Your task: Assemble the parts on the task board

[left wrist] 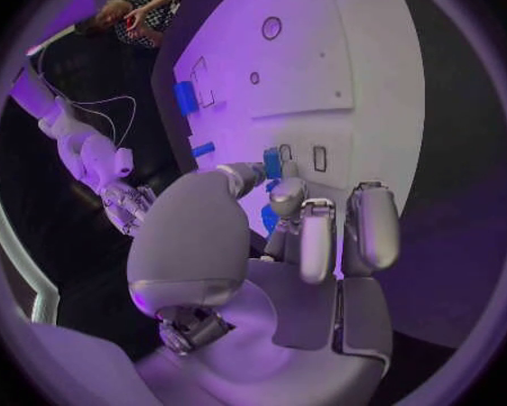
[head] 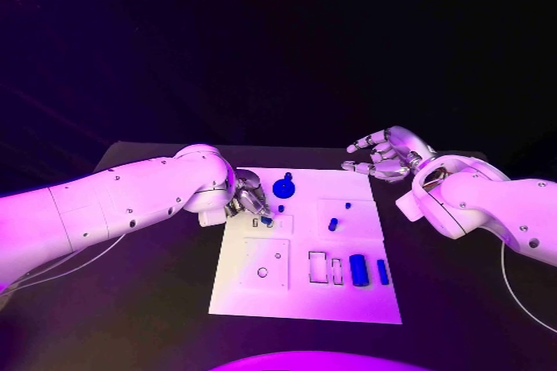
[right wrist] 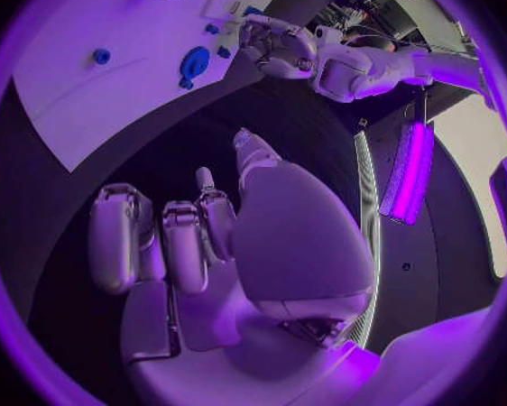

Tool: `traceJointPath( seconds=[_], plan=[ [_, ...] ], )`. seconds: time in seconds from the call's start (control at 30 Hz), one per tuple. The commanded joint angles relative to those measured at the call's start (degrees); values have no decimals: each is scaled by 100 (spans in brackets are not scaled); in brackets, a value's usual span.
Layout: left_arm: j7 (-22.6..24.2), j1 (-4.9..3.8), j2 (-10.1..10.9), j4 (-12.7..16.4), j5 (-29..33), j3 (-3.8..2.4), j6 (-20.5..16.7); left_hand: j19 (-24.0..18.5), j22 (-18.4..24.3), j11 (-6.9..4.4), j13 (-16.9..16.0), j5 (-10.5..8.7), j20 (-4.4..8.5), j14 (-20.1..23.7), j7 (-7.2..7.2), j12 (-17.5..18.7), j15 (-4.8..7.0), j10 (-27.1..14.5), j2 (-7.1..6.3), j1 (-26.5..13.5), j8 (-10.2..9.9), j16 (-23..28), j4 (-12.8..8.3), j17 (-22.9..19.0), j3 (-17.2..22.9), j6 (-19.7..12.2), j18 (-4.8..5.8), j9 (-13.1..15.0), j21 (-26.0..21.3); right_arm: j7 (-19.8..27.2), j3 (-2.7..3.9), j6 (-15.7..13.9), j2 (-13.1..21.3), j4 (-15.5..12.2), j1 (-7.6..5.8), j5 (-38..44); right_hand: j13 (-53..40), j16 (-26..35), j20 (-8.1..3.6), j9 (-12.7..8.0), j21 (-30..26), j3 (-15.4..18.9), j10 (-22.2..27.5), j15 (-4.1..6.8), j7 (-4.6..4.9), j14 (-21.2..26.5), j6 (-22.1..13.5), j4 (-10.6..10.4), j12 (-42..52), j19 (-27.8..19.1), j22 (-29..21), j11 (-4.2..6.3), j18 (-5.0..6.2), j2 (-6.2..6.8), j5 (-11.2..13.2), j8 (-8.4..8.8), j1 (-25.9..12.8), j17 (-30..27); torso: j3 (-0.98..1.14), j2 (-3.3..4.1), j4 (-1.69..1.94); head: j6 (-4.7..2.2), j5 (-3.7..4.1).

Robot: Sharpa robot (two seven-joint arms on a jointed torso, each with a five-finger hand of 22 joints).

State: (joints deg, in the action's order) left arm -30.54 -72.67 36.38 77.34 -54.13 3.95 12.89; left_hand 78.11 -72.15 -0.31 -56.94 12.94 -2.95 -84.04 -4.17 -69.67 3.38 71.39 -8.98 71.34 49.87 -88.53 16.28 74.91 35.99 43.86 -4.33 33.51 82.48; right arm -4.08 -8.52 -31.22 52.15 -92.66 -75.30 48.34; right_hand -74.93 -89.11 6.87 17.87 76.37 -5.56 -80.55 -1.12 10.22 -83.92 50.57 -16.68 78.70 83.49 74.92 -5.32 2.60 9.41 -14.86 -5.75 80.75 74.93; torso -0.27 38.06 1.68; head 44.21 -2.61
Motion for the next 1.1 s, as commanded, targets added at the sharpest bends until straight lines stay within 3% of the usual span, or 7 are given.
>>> traceJointPath(
  seconds=[0.03,0.57,1.1],
  plan=[
    [19,18,-35,19,-508,3,-202,30,-21,-13,-8,19,16,-526,47,-15,26,50,-10,-49,10,-39,-924,1309,976,63,41,774,42,51,2,77,-1,-9,0,38,-442,34,6,-8,-14,-9,23,15,-12,-522,45,12,-32,-37,744,11,61,-59,-35,-38,-1,1150,-4,13,-11,2,-8],
    [11,125,-187,17,-857,17,-286,83,-86,-30,-81,27,28,-546,62,-62,41,148,-56,-136,9,-67,-998,1361,1129,131,54,809,69,67,2,87,-19,2,2,70,-442,34,6,-8,-14,-9,23,15,-12,-522,45,12,-32,-37,744,11,61,-59,-35,-38,-1,1150,3,11,-14,42,-17],
    [-12,139,-174,25,-1043,26,-153,88,-84,-44,-72,38,37,-550,75,-56,54,172,-98,-189,6,-73,-1056,1371,1224,162,54,831,69,68,1,98,-11,-5,4,85,-444,35,2,-12,-16,-11,21,18,-15,-521,52,13,-28,-36,745,14,61,-67,-58,-45,-18,1148,0,8,-9,69,-8]
  ],
)
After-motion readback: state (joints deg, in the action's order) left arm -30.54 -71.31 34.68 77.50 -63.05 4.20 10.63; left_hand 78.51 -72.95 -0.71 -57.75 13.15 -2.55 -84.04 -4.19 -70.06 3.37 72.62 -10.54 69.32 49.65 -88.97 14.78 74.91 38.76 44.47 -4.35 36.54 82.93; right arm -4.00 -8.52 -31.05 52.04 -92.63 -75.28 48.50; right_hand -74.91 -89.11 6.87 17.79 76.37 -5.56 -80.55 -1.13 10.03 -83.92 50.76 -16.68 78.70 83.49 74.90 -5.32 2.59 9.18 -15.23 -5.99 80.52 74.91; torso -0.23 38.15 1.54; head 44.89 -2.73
